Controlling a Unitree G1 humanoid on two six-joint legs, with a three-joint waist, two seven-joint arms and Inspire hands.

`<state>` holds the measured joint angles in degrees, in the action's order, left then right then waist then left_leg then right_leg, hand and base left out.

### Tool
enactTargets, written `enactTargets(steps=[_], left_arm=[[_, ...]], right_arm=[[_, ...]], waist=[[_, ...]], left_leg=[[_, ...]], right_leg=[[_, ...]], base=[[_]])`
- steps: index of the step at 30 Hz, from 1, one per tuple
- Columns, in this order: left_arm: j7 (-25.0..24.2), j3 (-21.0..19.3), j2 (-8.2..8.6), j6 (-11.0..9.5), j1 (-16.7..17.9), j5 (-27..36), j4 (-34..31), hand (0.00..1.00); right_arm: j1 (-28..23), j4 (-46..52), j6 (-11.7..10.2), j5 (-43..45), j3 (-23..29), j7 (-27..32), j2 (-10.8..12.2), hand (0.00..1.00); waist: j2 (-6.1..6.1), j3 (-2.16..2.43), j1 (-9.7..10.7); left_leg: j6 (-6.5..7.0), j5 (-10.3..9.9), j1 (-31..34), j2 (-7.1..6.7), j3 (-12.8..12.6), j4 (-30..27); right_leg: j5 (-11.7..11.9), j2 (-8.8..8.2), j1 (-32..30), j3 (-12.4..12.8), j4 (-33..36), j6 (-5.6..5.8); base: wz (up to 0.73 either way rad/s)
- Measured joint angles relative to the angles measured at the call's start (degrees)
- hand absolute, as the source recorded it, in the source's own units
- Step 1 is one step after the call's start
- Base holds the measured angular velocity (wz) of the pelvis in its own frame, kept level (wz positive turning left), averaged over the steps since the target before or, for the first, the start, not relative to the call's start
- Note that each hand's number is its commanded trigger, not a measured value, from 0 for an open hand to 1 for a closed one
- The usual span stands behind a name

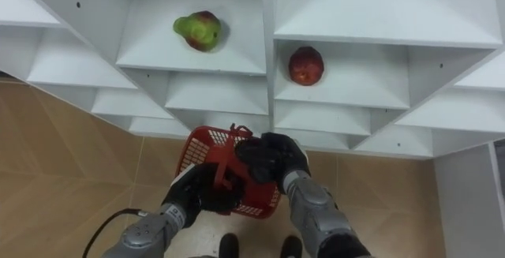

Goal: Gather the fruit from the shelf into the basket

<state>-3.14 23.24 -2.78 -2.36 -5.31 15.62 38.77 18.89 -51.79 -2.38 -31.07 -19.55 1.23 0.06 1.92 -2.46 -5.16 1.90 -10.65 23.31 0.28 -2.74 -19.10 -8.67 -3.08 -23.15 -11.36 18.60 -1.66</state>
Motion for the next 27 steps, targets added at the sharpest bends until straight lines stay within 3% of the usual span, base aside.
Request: enactTargets(steps=[2,3,4,6,17,27], left_arm=[[-0.09,0.47,-0.04,0.08,0.0,0.04,0.01,1.0],[-0.1,0.62,-0.04,0.22,0.01,0.03,0.01,1.0],[-0.12,0.65,-0.03,0.33,0.01,0.03,0.01,1.0],[-0.13,0.79,-0.04,0.43,0.01,0.02,0.0,1.0],[0.2,2.59,-0.04,1.15,0.0,0.43,-0.02,1.0],[0.32,2.32,0.12,1.61,-0.18,0.55,-0.02,1.0]], right_arm=[[-0.02,0.0,0.0,0.01,-0.94,0.01,0.18,1.0],[-0.02,0.0,0.0,-0.01,-1.38,0.02,0.19,0.78],[-0.02,0.0,0.0,0.0,-1.65,0.02,0.18,0.27],[-0.03,-0.01,0.0,-0.02,-1.86,0.01,0.35,0.0],[-0.26,-2.59,-0.04,-0.63,-3.48,0.7,0.38,0.0],[-0.29,-2.67,-0.06,-0.62,-4.12,0.69,0.38,0.0]], waist=[[0.0,0.0,0.01],[0.01,0.0,-0.05],[0.01,0.0,-0.05],[0.01,0.0,-0.04],[0.74,-0.26,0.04],[1.09,-0.13,-0.13]], left_leg=[[0.0,0.0,-0.03,0.02,0.0,0.03],[0.0,0.0,-0.03,0.02,0.0,0.03],[0.0,0.0,-0.04,0.02,-0.01,0.02],[0.0,0.0,-0.03,0.01,0.0,-0.05],[-0.03,0.01,0.02,0.05,0.54,0.09],[-0.08,0.07,-0.27,0.05,0.42,0.24]], right_leg=[[0.0,0.0,0.0,-0.01,0.03,0.0],[0.0,-0.01,0.0,-0.02,0.04,0.0],[0.0,-0.01,0.0,-0.04,0.05,0.0],[0.01,-0.04,0.03,-0.11,0.11,-0.01],[0.06,-0.01,0.23,-0.96,0.05,-0.09],[0.06,-0.01,0.26,-0.45,0.04,-0.08]], base=[[0.0],[0.0],[0.0],[0.0],[0.02],[-0.01]])
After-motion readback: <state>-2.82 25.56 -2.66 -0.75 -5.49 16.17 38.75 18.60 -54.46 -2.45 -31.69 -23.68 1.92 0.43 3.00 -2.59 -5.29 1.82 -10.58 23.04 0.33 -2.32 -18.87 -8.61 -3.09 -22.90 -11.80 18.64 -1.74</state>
